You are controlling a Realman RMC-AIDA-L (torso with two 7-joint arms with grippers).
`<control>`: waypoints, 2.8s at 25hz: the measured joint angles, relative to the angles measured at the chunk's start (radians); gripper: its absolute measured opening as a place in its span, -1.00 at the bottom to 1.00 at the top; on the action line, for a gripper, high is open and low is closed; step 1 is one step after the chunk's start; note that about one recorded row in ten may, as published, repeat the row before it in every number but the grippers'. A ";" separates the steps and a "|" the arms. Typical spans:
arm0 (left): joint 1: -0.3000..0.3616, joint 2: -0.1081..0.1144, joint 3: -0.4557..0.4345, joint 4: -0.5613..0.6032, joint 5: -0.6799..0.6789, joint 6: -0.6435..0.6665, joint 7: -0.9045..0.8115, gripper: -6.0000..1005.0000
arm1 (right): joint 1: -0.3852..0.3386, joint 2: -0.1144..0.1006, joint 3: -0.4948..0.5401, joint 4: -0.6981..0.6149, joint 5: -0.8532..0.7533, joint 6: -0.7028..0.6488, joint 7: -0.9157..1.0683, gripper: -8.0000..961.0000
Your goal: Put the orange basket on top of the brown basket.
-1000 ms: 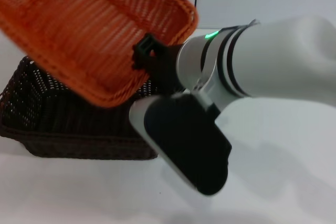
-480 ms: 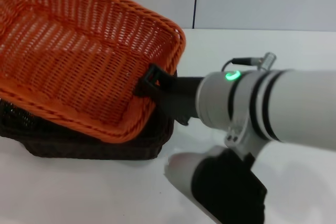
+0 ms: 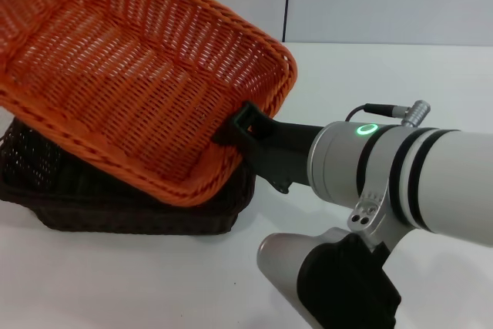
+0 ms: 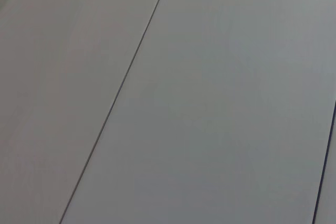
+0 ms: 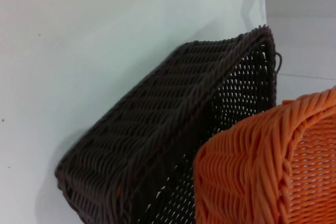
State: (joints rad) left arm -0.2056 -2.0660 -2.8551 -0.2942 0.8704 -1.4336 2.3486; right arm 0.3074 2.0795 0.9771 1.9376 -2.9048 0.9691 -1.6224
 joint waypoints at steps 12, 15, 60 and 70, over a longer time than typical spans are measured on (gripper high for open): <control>0.000 0.000 -0.002 0.014 -0.001 -0.032 0.000 0.17 | 0.040 -0.006 0.007 -0.029 -0.018 0.055 -0.003 -0.50; 0.000 0.000 -0.003 0.024 -0.001 -0.037 0.000 0.17 | 0.053 -0.009 0.010 -0.025 -0.018 0.077 -0.016 -0.50; -0.046 0.005 -0.020 0.076 -0.032 -0.130 0.024 0.17 | -0.099 0.003 0.160 0.059 -0.022 -0.173 -0.050 -0.29; -0.060 0.007 -0.018 0.080 -0.032 -0.138 0.012 0.17 | -0.148 0.003 0.268 0.036 -0.016 -0.451 0.228 -0.28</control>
State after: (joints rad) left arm -0.2653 -2.0595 -2.8735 -0.2140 0.8388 -1.5718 2.3607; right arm 0.1592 2.0826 1.2447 1.9735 -2.9208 0.5179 -1.3946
